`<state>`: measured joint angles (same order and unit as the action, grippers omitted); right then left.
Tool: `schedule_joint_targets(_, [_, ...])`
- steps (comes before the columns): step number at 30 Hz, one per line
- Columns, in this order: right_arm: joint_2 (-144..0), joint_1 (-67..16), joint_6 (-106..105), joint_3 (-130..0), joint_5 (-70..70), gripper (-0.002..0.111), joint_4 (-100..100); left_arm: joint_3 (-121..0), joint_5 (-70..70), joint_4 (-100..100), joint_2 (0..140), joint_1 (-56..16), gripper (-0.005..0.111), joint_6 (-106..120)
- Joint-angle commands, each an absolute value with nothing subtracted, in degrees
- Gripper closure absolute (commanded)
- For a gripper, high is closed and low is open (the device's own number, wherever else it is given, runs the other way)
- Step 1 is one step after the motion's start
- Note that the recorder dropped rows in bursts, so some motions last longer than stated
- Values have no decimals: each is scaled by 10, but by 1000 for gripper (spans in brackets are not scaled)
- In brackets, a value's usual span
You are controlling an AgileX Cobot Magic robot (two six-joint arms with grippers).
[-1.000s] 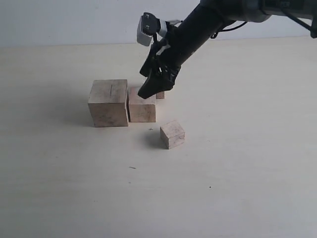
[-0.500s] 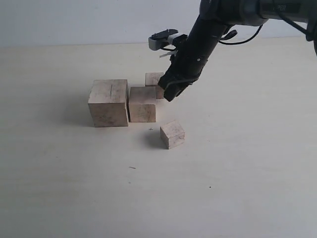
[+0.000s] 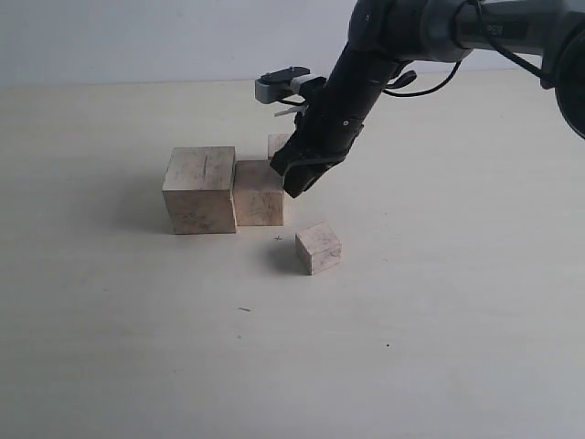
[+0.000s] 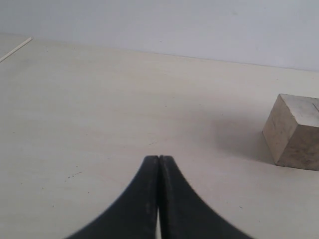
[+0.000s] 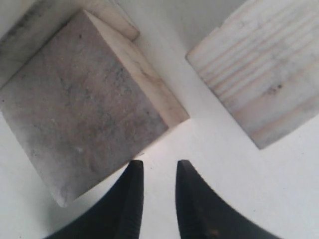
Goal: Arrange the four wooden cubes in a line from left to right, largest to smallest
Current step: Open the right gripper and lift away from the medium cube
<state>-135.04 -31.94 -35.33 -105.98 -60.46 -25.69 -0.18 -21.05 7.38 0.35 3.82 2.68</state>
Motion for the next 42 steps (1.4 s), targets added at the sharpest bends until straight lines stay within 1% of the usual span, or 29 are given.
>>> schedule_joint_targets(1, [-1348, -320, -353, -1061, -598, 85, -264, 0, -204, 73, 0, 35, 107, 27])
schedule_joint_targets(22, [-1344, -320, -347, -1061, -597, 85, -246, 0, -204, 73, 0, 35, 107, 27])
schedule_joint_targets(32, [-1271, -320, -232, -1062, -612, 85, -106, 0, -204, 73, 0, 35, 107, 27])
schedule_joint_targets(37, [-1243, -320, -164, -1062, -574, 85, -116, 0, -204, 73, 0, 35, 107, 27])
schedule_joint_targets(42, [-1239, -320, -62, -1062, -542, 88, -185, 0, -204, 73, 0, 35, 107, 27])
